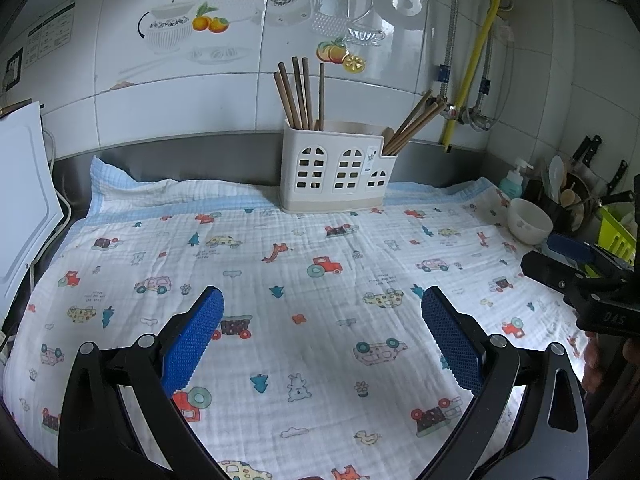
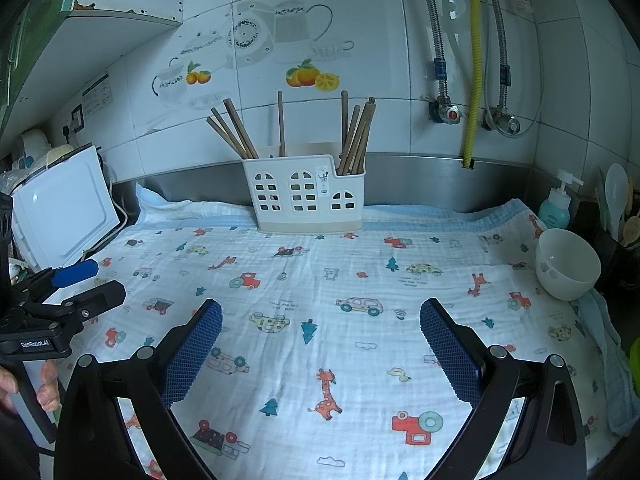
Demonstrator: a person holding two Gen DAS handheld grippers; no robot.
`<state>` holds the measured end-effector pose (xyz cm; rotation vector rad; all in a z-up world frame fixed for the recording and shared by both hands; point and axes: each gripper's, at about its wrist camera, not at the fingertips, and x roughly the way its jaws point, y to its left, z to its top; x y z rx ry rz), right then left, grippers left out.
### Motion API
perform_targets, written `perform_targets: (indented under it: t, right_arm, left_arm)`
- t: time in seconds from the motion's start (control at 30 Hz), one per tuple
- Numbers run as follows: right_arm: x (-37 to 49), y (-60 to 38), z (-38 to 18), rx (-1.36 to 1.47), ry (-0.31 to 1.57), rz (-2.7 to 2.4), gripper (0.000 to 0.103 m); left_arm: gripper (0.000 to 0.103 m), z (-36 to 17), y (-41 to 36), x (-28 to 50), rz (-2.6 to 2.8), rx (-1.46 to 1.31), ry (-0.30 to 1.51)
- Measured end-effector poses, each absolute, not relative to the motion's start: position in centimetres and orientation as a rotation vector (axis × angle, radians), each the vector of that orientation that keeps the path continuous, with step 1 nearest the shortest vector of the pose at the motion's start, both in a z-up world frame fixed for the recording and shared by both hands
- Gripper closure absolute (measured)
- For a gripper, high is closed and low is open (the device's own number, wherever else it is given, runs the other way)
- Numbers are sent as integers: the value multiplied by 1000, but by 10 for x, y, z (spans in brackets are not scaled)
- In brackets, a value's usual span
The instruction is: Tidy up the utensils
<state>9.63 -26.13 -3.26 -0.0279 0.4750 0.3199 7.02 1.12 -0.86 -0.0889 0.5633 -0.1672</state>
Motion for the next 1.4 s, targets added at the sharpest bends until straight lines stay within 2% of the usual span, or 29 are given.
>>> perform_targets:
  t: [1.4]
  right_arm:
    - [92, -255, -31, -42, 459, 326, 7]
  left_arm:
    - [5, -10, 14, 68, -151, -92, 551]
